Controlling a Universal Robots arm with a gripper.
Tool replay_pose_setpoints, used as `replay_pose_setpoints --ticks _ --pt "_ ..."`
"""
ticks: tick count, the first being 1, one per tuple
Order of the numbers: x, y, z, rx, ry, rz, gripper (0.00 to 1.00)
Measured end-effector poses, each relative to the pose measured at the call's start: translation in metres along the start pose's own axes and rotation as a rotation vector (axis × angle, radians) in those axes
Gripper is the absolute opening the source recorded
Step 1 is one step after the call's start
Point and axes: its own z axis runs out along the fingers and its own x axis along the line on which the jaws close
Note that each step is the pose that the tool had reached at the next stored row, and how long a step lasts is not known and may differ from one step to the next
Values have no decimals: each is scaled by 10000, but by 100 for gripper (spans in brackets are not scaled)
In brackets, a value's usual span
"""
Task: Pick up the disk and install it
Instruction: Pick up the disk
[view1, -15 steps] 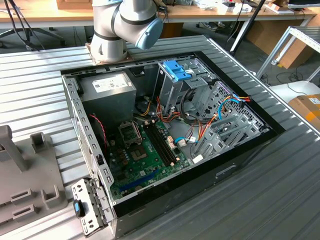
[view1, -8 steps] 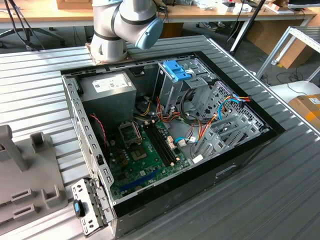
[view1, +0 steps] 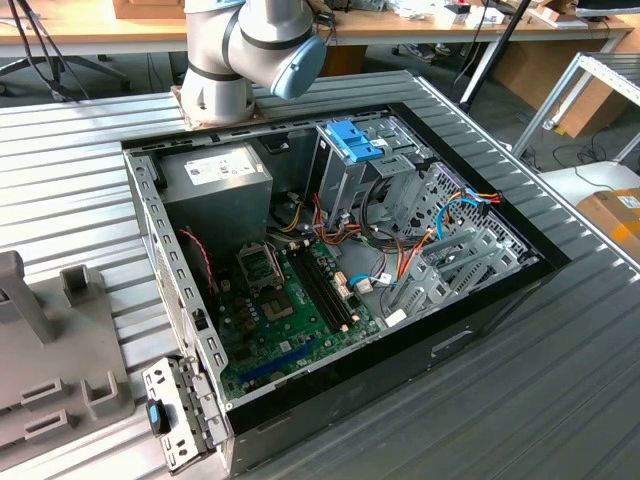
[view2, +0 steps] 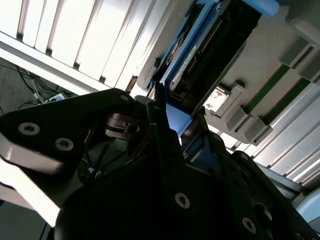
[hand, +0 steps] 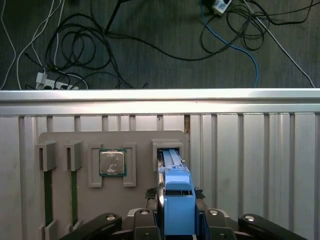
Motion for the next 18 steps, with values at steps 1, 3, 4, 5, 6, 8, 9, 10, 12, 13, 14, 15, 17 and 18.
replay_pose_setpoints --ticks 1,3,4,5,6,8,9,10,12,13,14,15,17,18 --pt "0 0 0 0 0 0 36" --pt "0 0 0 0 0 2 36" --pt "0 0 -1 0 1 2 36" --pt "-1 0 -21 3 -1 3 36" --pt "-2 -1 -49 3 -1 3 36" --pt "-4 -2 -135 0 1 3 36" --pt "-5 -2 -146 1 1 3 36" --pt "-5 -2 -146 3 -1 2 36" --pt "-6 -2 -148 0 -55 5 36" --pt "-5 -2 -149 2 -57 4 36" --pt "-5 -2 -156 0 -57 4 36" --pt "-6 -3 -175 0 -57 3 36" --pt "-7 -3 -222 0 -56 4 36" --pt "-8 -4 -251 0 -56 4 36"
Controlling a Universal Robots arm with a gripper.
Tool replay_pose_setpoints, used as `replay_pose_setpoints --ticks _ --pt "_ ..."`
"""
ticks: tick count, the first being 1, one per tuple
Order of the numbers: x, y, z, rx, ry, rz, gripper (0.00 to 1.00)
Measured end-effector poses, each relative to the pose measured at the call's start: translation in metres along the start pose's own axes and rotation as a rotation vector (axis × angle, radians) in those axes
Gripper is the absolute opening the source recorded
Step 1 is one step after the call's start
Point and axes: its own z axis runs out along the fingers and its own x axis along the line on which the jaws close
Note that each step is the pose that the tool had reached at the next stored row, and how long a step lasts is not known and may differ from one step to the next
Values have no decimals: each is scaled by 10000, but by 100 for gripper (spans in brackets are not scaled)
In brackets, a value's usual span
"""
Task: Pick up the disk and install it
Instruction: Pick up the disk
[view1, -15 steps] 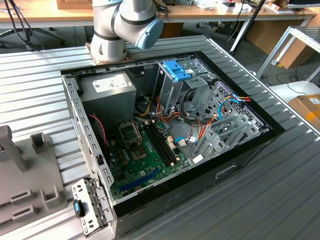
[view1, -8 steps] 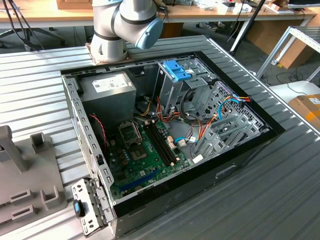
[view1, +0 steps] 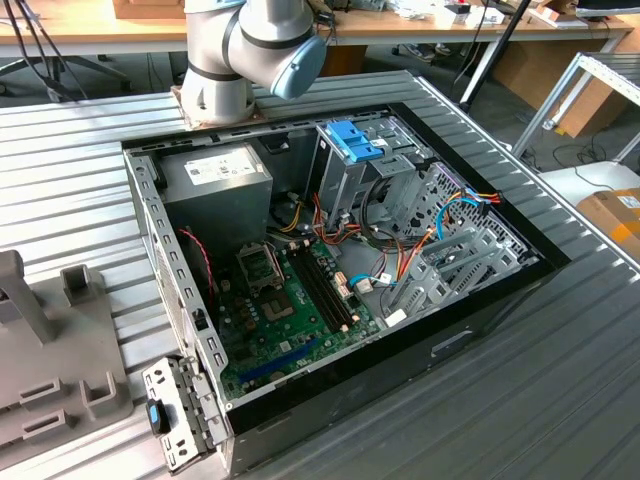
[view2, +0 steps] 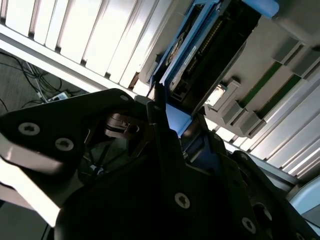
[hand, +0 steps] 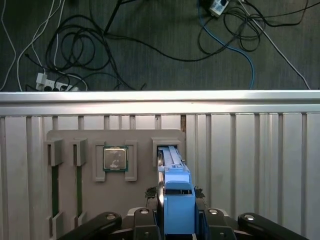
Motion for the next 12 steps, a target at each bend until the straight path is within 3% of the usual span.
replay_pose_setpoints --ticks 5,7,11,12 --pt "-8 -3 -205 5 -1 0 36" --pt "-13 -6 -335 6 -1 -1 36" --pt "-19 -8 -499 8 -1 0 36" --pt "-22 -9 -573 10 -1 -1 36"
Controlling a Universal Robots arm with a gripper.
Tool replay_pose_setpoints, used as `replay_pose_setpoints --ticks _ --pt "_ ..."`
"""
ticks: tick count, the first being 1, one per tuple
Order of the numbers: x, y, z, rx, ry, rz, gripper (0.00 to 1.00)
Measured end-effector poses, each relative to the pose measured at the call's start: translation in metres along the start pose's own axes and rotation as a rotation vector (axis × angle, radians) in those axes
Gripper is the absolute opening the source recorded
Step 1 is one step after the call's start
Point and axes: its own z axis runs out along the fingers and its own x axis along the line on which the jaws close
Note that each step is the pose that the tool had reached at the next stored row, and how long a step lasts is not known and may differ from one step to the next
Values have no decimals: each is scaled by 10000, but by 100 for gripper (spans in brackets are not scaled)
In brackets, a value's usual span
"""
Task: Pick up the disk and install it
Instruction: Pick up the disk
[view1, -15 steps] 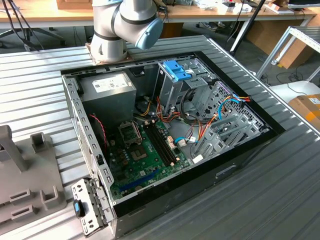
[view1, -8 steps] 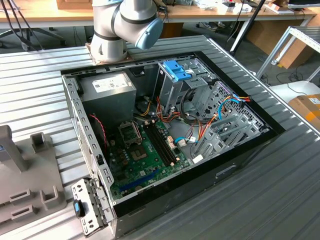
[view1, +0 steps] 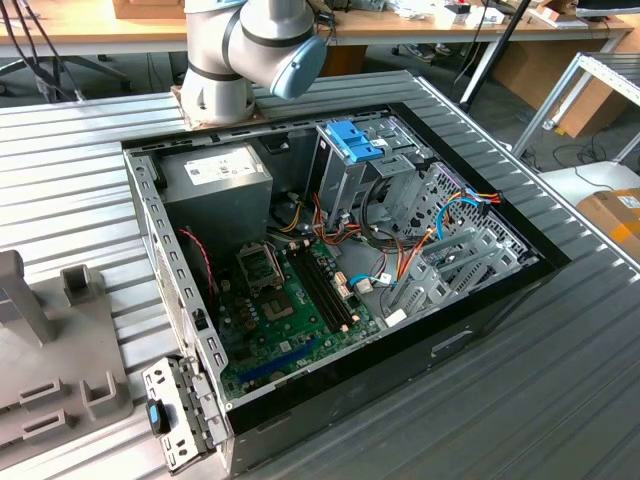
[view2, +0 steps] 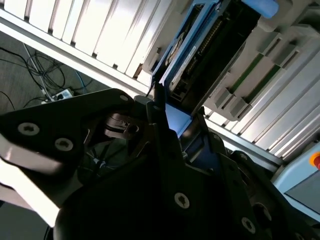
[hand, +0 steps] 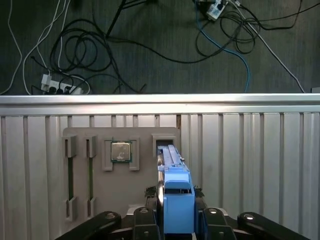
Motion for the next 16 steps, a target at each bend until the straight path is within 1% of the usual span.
replay_pose_setpoints --ticks 2,3,4,5,7,8,12,15,16 --pt "-3 -1 -76 2 0 0 36" --pt "-5 -2 -126 3 0 0 36" --pt "-6 -3 -157 4 1 0 36" --pt "-8 -3 -207 6 0 0 36" --pt "-10 -4 -254 9 0 1 36" --pt "-11 -4 -269 10 0 0 36" --pt "-11 -5 -284 11 0 0 36" --pt "-13 -5 -321 10 3 0 36" --pt "-14 -6 -354 11 2 -1 36"
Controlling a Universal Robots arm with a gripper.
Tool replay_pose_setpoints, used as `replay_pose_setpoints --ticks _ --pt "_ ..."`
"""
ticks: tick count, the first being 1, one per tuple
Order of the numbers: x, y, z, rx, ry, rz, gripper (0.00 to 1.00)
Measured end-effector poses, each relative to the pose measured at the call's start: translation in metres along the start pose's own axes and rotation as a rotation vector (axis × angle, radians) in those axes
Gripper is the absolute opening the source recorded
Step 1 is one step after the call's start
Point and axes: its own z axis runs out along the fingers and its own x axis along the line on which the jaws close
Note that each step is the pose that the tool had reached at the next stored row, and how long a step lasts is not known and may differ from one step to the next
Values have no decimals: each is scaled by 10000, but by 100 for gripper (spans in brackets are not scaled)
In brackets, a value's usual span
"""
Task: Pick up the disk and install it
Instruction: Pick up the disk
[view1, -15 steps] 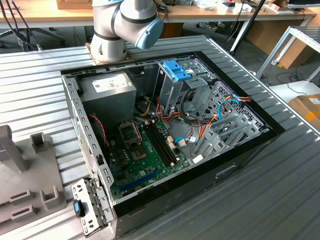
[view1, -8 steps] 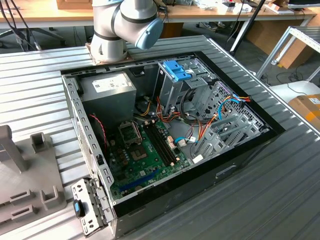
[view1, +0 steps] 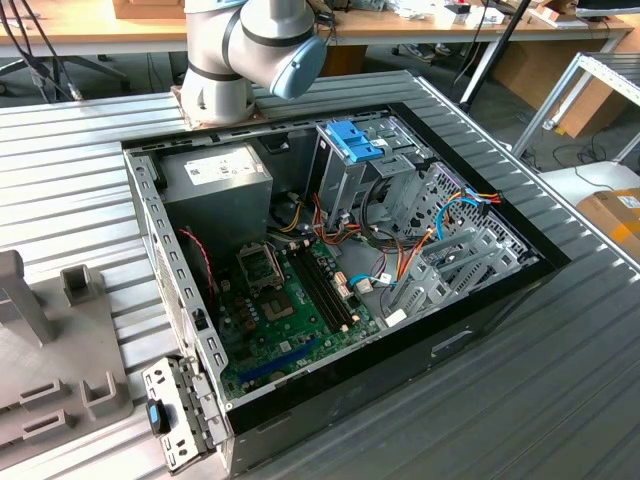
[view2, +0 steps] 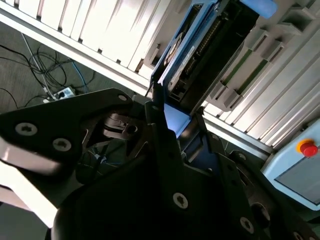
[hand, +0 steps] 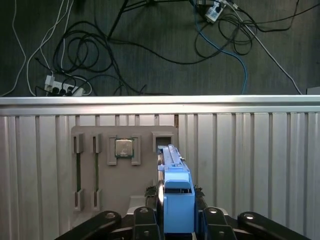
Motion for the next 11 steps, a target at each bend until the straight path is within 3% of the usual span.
replay_pose_setpoints --ticks 2,8,11 --pt "-5 -2 -139 1 0 0 36" --pt "-13 -5 -325 0 0 0 36" --pt "-18 -8 -470 0 1 0 36"
